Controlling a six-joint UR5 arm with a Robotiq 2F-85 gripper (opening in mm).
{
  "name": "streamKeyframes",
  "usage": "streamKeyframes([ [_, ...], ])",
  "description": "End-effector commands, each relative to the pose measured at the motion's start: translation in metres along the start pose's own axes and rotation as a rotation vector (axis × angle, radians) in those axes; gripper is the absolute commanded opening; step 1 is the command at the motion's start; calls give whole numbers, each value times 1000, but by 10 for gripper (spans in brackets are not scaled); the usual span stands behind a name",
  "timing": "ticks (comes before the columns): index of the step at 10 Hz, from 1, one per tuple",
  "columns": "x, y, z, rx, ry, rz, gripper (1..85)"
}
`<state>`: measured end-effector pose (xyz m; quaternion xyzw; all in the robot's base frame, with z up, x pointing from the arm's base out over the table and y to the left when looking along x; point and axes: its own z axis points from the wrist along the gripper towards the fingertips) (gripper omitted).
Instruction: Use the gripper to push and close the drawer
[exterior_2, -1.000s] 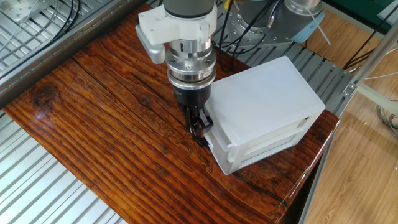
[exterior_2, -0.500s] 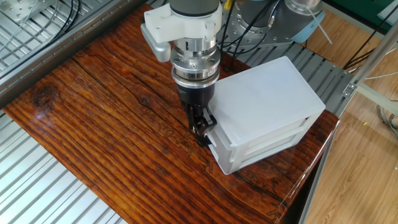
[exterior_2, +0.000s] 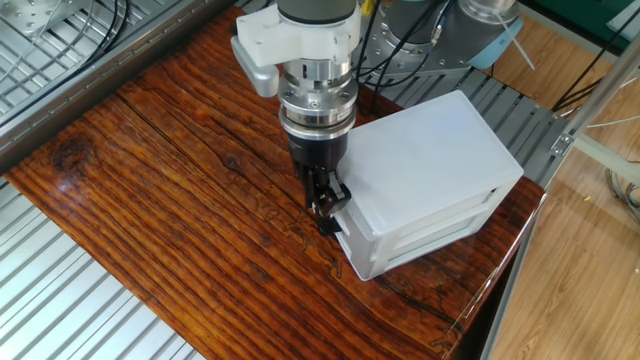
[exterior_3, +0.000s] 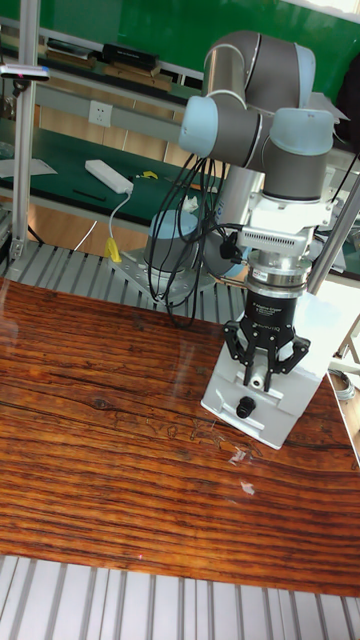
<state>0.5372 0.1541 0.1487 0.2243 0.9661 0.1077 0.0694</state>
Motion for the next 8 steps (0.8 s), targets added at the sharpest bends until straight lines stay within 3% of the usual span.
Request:
streamKeyframes([
  [1,4,3,-5,-16,8,8,133],
  [8,8,9,-2,-37,-1,-4,173],
])
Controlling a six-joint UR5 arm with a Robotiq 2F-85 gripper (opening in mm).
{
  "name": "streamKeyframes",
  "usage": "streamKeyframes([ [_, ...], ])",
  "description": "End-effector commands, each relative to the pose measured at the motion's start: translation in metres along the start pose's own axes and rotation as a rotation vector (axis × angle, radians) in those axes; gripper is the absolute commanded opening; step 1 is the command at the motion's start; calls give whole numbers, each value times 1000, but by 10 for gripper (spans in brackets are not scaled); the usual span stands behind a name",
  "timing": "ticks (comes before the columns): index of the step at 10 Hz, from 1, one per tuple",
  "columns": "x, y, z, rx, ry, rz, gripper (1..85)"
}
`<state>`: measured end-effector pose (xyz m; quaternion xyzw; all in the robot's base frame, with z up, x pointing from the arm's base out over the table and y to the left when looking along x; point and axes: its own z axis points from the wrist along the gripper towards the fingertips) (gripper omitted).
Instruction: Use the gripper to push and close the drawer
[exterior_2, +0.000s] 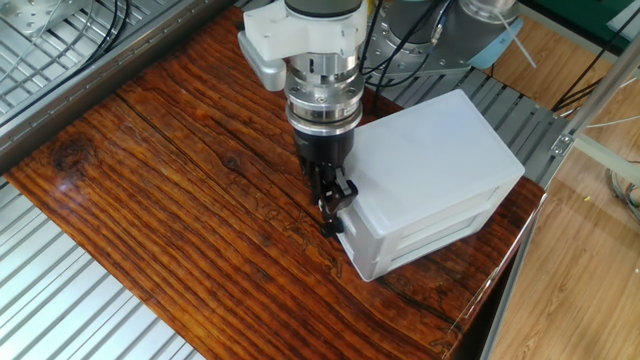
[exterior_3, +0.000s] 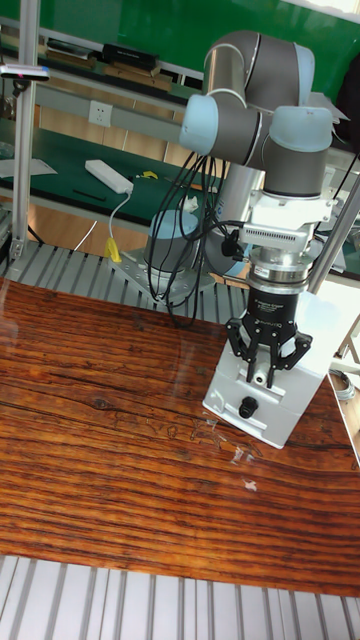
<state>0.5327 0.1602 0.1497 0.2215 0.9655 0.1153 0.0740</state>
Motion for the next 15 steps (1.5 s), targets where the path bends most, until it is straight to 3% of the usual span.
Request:
streamKeyframes([
  [1,3,6,-1,-23,6,1,177],
  [3,4,8,0,-34,4,-3,213],
  [5,5,11,0,-46,6,-11,310],
  [9,4,11,1,-46,1,-25,390],
  [15,11,18,5,-75,-14,-29,443],
])
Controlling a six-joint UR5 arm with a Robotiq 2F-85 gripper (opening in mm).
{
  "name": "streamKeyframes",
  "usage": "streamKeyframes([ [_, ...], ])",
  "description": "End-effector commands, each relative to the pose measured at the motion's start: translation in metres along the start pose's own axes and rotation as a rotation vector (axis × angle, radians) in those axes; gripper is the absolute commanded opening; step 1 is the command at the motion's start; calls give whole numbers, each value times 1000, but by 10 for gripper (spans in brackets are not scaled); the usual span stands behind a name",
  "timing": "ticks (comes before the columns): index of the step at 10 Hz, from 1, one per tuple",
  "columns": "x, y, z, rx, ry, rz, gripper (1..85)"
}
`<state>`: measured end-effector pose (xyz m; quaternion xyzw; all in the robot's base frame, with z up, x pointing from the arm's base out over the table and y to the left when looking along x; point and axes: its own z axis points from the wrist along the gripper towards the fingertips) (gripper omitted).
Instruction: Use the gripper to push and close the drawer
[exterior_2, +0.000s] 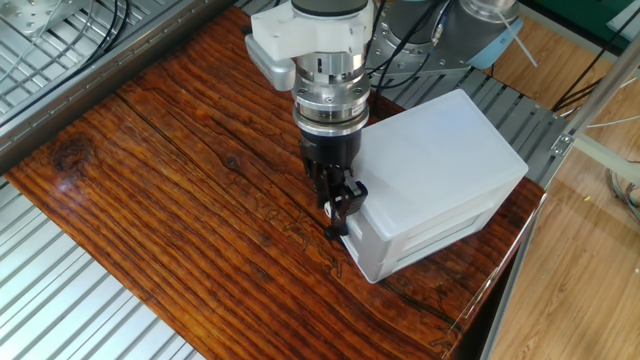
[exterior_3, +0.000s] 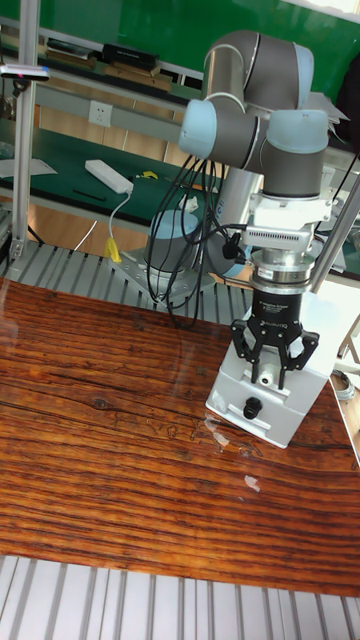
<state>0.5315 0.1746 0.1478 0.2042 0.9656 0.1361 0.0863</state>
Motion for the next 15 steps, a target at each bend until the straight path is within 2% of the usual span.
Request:
streamKeyframes([
  [1,5,7,3,-31,-5,2,450],
  [3,10,6,6,-29,0,-2,453],
  [6,21,4,6,-22,34,-10,450],
  [9,21,1,6,-15,39,-15,440],
  [10,17,-2,6,-6,33,-30,440],
  [12,-6,-14,4,40,-14,-79,440],
  [13,-13,-16,4,46,-34,-92,443],
  [15,-24,-16,1,52,-49,-104,447],
])
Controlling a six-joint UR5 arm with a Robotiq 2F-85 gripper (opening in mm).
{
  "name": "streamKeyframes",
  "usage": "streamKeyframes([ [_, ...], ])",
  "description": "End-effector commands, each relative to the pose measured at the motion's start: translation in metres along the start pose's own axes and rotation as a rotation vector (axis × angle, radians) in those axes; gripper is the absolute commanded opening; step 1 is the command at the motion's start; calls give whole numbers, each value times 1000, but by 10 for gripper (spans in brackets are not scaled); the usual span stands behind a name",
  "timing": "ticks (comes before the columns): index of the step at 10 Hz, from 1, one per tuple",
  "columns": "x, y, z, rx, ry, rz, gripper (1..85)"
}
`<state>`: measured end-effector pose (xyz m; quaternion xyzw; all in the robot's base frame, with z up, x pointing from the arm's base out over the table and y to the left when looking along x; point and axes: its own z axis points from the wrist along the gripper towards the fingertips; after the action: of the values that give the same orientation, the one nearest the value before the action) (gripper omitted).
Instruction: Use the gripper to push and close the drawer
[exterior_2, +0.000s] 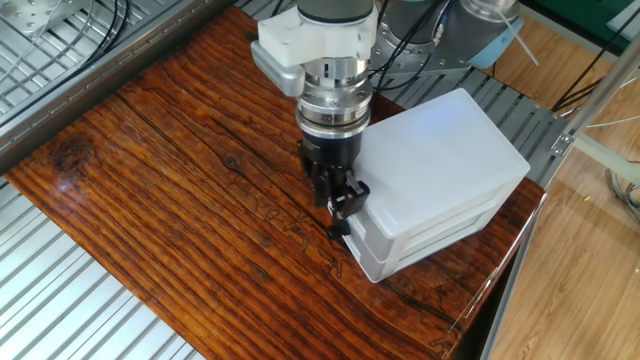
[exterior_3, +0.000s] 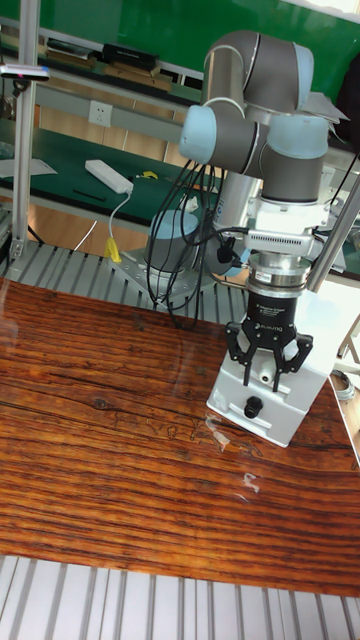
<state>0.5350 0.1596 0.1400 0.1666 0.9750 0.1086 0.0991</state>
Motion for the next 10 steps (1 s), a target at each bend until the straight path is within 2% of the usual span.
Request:
streamKeyframes([
  [1,-20,-2,-5,17,-29,-19,447],
  [3,-31,2,-10,14,-33,-14,447],
  [5,-48,-7,-16,34,-34,-48,440],
  [6,-60,-16,-20,54,-36,-76,407],
  [7,-70,-26,-25,77,-32,-105,347],
  [8,-76,-34,-30,91,-19,-119,247],
  [9,-76,-38,-34,97,-4,-101,107],
  [10,-78,-45,-36,122,-7,-103,10],
])
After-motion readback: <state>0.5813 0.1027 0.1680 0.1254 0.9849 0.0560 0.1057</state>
